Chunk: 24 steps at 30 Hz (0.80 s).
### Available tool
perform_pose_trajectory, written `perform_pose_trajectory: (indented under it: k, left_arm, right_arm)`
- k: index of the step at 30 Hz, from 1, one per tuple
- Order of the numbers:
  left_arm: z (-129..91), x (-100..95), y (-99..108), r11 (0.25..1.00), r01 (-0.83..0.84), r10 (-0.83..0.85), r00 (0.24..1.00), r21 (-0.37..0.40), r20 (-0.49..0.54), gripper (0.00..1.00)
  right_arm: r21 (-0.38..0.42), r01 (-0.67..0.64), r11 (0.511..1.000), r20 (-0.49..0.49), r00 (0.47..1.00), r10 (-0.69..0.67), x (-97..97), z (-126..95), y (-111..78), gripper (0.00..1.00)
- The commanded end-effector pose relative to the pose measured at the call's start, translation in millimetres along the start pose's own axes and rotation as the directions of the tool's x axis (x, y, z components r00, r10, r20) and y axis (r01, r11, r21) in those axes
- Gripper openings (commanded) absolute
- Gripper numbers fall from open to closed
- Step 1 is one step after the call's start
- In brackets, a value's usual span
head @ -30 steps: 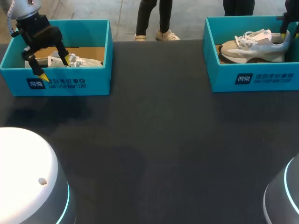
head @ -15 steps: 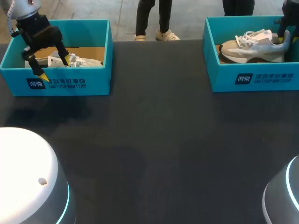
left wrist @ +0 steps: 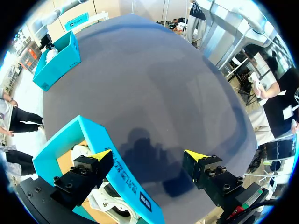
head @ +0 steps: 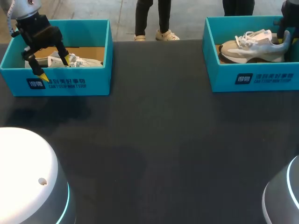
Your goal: Take the shoe out of the shoebox, open the shoe tongue, remove and reinsert the insole, then place the shoe into the shoebox
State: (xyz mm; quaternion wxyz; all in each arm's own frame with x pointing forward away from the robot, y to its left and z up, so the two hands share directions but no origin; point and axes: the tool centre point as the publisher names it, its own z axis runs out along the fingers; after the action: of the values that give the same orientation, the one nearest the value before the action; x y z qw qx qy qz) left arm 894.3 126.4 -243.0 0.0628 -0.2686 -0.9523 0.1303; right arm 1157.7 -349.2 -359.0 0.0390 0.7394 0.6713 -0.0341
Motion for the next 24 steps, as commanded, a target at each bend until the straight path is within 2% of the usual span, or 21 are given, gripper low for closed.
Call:
perform_pose_trajectory:
  k: [1, 3, 7, 10, 12, 24]
  left_arm:
    - [0, 1.3, 0, 1.0, -0.001, 0.001, 1.0, -0.002, 0.003, 1.0]
    - [0, 1.3, 0, 1.0, -0.001, 0.001, 1.0, -0.002, 0.003, 1.0]
    - [0, 1.3, 0, 1.0, -0.001, 0.001, 1.0, -0.002, 0.003, 1.0]
    - [0, 1.3, 0, 1.0, -0.001, 0.001, 1.0, -0.002, 0.003, 1.0]
    - [0, 1.3, 0, 1.0, -0.001, 0.001, 1.0, -0.002, 0.003, 1.0]
    - [0, 1.3, 0, 1.0, -0.001, 0.001, 1.0, -0.002, 0.003, 1.0]
  right_arm:
    - [0.033, 0.006, 0.999, -0.001, 1.0, -0.006, 0.7, 7, 8.7, 0.48]
    - [0.036, 0.008, 0.999, -0.002, 1.0, -0.008, 1.5, 10, 9.5, 0.46]
    - [0.042, 0.007, 0.999, -0.002, 1.0, -0.007, 1.9, 10, 9.6, 0.37]
    - [0.043, 0.003, 0.999, 0.002, 1.0, -0.003, 1.5, 9, 9.1, 0.2]
    - [0.045, 0.0, 0.999, 0.006, 1.0, 0.0, 1.2, 8, 8.1, 0.0]
    - [0.062, -0.032, 0.998, 0.011, 0.999, 0.031, -1.9, 3, -3.4, 0.0]
